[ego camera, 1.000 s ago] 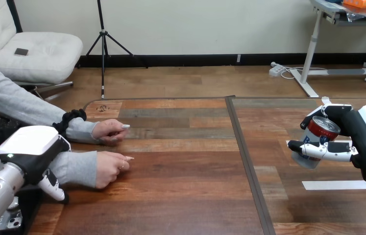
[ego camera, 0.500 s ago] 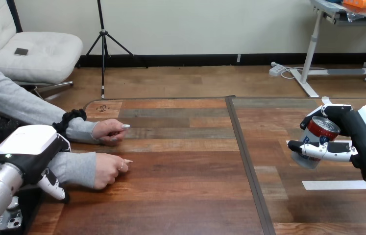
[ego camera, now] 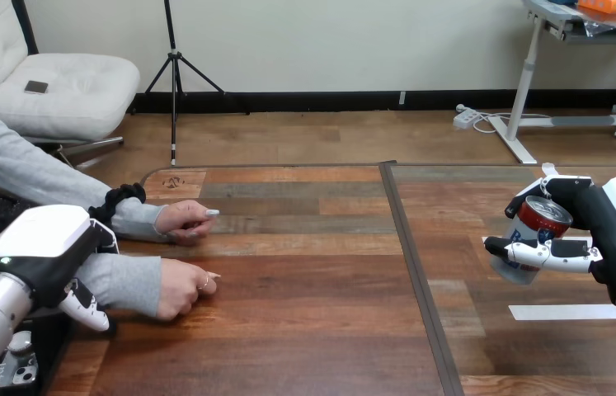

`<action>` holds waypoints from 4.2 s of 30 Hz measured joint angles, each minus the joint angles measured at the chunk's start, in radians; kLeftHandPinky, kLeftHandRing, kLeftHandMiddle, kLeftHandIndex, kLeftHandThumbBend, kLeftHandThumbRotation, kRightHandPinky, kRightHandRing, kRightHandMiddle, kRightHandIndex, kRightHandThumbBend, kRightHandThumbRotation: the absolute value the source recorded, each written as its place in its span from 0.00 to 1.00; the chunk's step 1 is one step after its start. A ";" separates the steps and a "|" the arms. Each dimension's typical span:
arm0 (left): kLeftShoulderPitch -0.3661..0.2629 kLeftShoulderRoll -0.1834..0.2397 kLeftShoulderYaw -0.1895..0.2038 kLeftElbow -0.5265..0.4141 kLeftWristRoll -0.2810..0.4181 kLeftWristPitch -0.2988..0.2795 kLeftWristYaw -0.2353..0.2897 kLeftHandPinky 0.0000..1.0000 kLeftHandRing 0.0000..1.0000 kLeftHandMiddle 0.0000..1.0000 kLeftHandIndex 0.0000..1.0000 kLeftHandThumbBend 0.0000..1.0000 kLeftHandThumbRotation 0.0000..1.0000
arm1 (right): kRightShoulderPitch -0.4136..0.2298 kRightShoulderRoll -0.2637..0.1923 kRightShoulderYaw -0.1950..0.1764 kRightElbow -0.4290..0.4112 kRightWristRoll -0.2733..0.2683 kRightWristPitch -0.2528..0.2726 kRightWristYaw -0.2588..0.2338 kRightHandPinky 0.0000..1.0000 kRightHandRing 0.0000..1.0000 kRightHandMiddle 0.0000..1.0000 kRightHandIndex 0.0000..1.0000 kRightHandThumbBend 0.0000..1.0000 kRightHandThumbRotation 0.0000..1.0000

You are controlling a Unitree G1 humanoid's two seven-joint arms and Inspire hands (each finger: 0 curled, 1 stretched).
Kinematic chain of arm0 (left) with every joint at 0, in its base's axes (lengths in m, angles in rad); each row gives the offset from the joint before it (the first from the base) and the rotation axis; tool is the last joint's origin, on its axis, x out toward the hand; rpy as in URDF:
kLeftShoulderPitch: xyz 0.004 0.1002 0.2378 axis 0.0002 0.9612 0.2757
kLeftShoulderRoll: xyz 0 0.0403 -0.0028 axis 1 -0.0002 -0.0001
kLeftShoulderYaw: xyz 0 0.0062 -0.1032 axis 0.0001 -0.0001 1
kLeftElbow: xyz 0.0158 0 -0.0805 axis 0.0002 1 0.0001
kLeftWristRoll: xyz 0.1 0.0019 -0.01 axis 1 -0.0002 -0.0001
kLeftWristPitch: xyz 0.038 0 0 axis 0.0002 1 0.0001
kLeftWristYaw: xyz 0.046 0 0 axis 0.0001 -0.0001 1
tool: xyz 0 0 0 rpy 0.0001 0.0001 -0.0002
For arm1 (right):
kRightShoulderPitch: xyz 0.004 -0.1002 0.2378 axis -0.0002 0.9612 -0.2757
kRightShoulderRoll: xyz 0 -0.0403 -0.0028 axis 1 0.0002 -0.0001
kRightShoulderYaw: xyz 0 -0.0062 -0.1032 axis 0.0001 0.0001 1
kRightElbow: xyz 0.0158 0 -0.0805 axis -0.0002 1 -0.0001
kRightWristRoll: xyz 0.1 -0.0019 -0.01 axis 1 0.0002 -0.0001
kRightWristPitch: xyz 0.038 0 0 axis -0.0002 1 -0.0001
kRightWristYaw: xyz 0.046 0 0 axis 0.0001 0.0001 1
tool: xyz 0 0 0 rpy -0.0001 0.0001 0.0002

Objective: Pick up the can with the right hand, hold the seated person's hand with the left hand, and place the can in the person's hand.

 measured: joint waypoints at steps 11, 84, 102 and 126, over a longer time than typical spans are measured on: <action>0.045 0.004 0.043 -0.057 -0.021 -0.012 0.003 0.16 0.22 0.30 0.47 0.94 0.00 | 0.000 0.000 0.000 0.000 -0.002 0.005 -0.002 0.30 0.33 0.41 0.45 0.67 0.00; 0.131 0.011 0.152 -0.181 -0.125 -0.134 0.083 0.19 0.24 0.32 0.43 0.87 0.00 | 0.000 0.000 0.000 0.000 -0.006 0.005 -0.004 0.32 0.35 0.40 0.45 0.67 0.00; 0.143 -0.008 0.152 -0.167 -0.110 -0.185 0.185 0.19 0.23 0.30 0.41 0.93 0.00 | 0.000 0.000 0.000 0.000 -0.005 0.005 -0.004 0.31 0.34 0.40 0.45 0.67 0.00; 0.148 -0.092 0.153 -0.168 -0.104 -0.199 0.255 0.16 0.20 0.29 0.41 0.87 0.00 | 0.000 0.000 0.003 0.000 -0.009 0.005 -0.004 0.31 0.34 0.40 0.45 0.67 0.00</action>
